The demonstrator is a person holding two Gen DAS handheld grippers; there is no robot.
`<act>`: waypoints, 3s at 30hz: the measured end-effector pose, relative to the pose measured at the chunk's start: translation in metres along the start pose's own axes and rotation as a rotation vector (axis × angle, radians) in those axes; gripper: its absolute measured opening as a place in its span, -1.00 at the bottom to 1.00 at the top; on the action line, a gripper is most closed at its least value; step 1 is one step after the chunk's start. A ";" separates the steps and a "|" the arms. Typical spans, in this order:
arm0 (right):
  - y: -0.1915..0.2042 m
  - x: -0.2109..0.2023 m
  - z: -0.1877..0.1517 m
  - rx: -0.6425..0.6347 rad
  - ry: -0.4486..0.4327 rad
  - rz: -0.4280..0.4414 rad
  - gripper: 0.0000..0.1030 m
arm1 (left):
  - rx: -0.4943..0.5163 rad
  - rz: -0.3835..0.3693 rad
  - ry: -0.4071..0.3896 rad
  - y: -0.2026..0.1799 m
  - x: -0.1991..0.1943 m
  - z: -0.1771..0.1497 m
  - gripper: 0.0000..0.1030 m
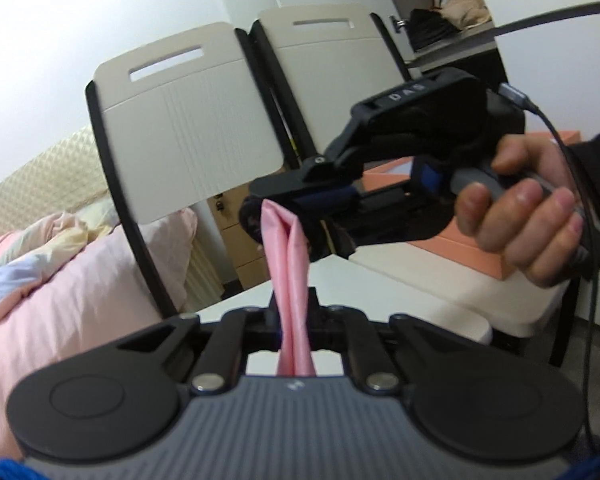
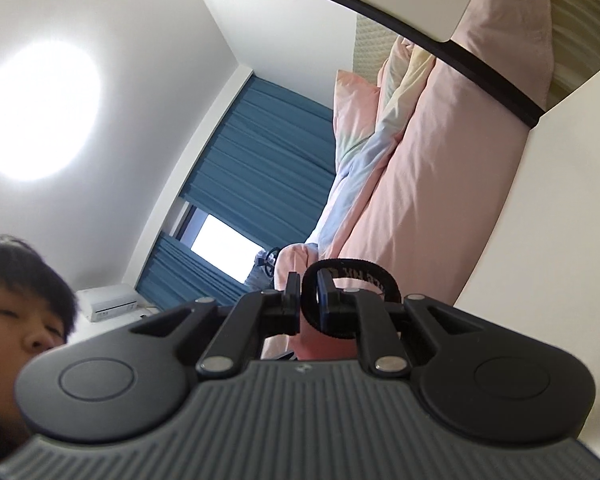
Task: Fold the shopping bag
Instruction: 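Push the hair tie down around the doubled strip with the right tool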
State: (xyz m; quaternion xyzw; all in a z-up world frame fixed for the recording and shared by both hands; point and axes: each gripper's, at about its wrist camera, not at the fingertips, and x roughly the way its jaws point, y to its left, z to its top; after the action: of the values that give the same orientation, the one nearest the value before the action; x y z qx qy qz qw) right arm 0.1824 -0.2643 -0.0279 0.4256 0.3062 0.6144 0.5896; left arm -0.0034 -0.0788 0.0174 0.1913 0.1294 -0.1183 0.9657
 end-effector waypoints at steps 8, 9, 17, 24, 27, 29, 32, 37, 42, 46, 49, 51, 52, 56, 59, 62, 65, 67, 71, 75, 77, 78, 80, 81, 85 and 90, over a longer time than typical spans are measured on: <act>0.018 0.002 -0.001 -0.111 0.095 0.012 -0.74 | 0.021 -0.003 0.036 -0.002 0.005 -0.005 -0.81; 0.020 0.004 -0.002 -0.133 0.105 -0.003 -0.74 | 0.031 0.004 0.038 -0.003 0.005 -0.006 -0.81; 0.042 0.001 -0.004 -0.300 0.106 -0.114 -0.70 | 0.065 0.038 0.050 -0.006 0.007 -0.008 -0.80; 0.061 0.004 -0.013 -0.471 0.105 -0.212 -0.44 | 0.046 0.059 0.034 -0.003 0.006 -0.006 -0.79; 0.054 -0.005 -0.009 -0.404 0.021 -0.198 -0.44 | 0.037 0.061 0.023 -0.001 0.004 -0.005 -0.79; 0.054 -0.003 -0.009 -0.420 0.029 -0.220 -0.44 | 0.035 0.061 0.021 0.000 0.003 -0.004 -0.79; 0.059 -0.001 -0.011 -0.461 0.013 -0.222 -0.45 | 0.020 0.066 0.025 0.002 0.003 -0.003 -0.78; 0.070 0.002 -0.011 -0.497 -0.015 -0.228 -0.59 | -0.012 0.075 0.044 0.008 0.004 -0.002 -0.77; 0.068 0.017 -0.016 -0.500 0.052 -0.279 -0.57 | 0.021 0.101 0.032 0.005 0.002 -0.002 -0.79; 0.072 0.024 -0.020 -0.532 0.066 -0.310 -0.49 | 0.050 0.137 0.021 0.002 0.000 -0.002 -0.82; 0.071 0.025 -0.021 -0.537 0.055 -0.305 -0.42 | 0.065 0.160 0.004 0.000 -0.002 -0.002 -0.83; 0.070 0.024 -0.021 -0.530 0.052 -0.299 -0.38 | 0.073 0.171 -0.003 -0.001 -0.003 -0.001 -0.83; 0.069 0.024 -0.021 -0.528 0.049 -0.297 -0.37 | 0.075 0.176 -0.006 -0.001 -0.004 -0.001 -0.83; 0.071 0.027 -0.025 -0.560 0.044 -0.305 -0.33 | 0.079 0.178 -0.010 -0.002 -0.004 0.001 -0.84; 0.071 0.027 -0.027 -0.567 0.038 -0.302 -0.31 | 0.082 0.180 -0.016 -0.003 -0.005 0.001 -0.84; 0.066 0.025 -0.024 -0.508 0.018 -0.283 -0.29 | 0.074 0.175 -0.026 -0.002 -0.007 0.002 -0.84; 0.062 0.026 -0.021 -0.432 -0.003 -0.256 -0.13 | 0.034 0.164 -0.030 0.003 -0.008 0.004 -0.84; 0.060 0.027 -0.020 -0.386 -0.016 -0.240 -0.08 | 0.024 0.173 -0.039 0.004 -0.010 0.005 -0.84; 0.063 0.031 -0.020 -0.375 -0.022 -0.240 0.00 | 0.017 0.189 -0.041 0.005 -0.010 0.005 -0.84; 0.079 0.041 -0.029 -0.520 -0.007 -0.303 0.00 | 0.017 0.210 -0.086 0.004 -0.015 0.007 -0.85; 0.083 0.043 -0.033 -0.555 -0.010 -0.318 0.06 | 0.020 0.215 -0.093 0.003 -0.016 0.007 -0.85; 0.084 0.043 -0.034 -0.554 -0.013 -0.313 0.10 | 0.020 0.217 -0.096 0.003 -0.016 0.007 -0.85; 0.084 0.043 -0.033 -0.555 -0.009 -0.307 0.15 | 0.028 0.219 -0.101 0.002 -0.016 0.006 -0.85; 0.084 0.043 -0.033 -0.555 -0.007 -0.304 0.16 | 0.034 0.218 -0.107 0.001 -0.017 0.006 -0.85; 0.088 0.041 -0.030 -0.556 0.000 -0.296 0.16 | 0.054 0.224 -0.131 -0.002 -0.019 0.006 -0.85; 0.096 0.041 -0.033 -0.611 0.020 -0.316 0.20 | 0.066 0.226 -0.145 -0.006 -0.021 0.005 -0.86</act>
State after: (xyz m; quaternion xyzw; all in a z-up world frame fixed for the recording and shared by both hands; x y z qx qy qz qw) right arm 0.1107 -0.2309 0.0481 0.1704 0.1758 0.5831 0.7746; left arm -0.0238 -0.0823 0.0263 0.2272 0.0330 -0.0265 0.9729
